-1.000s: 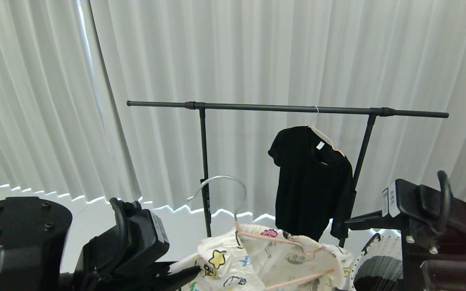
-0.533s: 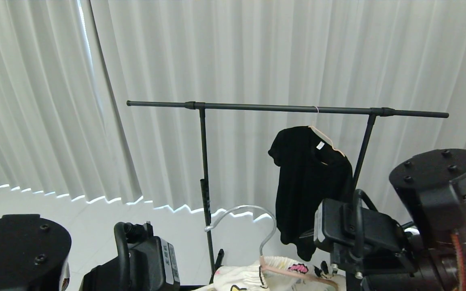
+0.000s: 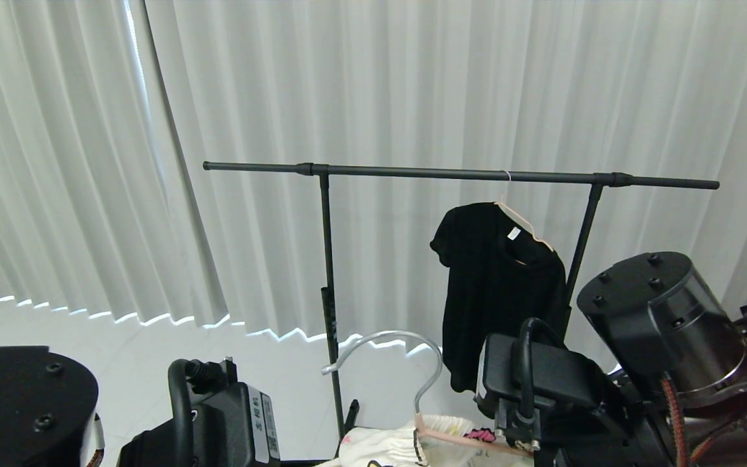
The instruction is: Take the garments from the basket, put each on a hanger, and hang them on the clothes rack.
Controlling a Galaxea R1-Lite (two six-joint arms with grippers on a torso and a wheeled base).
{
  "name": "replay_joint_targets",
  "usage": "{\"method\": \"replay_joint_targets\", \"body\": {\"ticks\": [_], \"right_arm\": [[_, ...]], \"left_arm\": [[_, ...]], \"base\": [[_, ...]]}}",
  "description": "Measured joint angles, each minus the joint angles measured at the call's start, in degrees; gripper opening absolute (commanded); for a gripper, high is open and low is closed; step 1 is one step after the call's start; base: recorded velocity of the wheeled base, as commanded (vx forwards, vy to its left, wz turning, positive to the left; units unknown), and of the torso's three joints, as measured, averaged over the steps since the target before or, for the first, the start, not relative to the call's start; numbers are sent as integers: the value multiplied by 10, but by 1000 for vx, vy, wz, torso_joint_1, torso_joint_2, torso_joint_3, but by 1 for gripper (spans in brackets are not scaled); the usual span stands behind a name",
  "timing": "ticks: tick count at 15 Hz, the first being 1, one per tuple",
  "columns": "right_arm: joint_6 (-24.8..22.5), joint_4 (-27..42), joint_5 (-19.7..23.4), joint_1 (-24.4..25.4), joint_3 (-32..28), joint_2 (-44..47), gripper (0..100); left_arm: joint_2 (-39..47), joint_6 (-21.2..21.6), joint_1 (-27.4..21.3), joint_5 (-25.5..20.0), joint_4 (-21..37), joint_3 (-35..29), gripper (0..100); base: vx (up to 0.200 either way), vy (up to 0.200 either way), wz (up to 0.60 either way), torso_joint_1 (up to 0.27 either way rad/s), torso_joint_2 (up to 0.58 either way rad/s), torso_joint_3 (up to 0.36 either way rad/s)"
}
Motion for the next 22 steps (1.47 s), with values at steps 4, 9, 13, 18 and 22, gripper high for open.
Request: {"method": "replay_joint_targets", "body": {"ticks": [4, 9, 13, 18, 22], "right_arm": [[-1, 0, -3, -2, 0, -1, 0], [-81, -3, -3, -20, 5, -11, 0], [-110, -71, -3, -50, 38, -34, 0], [-146, -84, 0, -112, 95, -82, 0], [-149, -85, 5, -153, 125, -121, 0]], "left_arm": [[0, -1, 1, 0, -1, 1, 0], [-1, -4, 0, 0, -1, 4, 100], [-4, -6, 3, 2, -2, 3, 100], [-28, -6, 45, 2, -6, 13, 100], [-79, -2, 66, 2, -5, 65, 100]], "base": [[0, 0, 0, 0, 0, 0], [0, 0, 0, 0, 0, 0], [0, 0, 0, 0, 0, 0], [0, 0, 0, 0, 0, 0], [0, 0, 0, 0, 0, 0]]}}
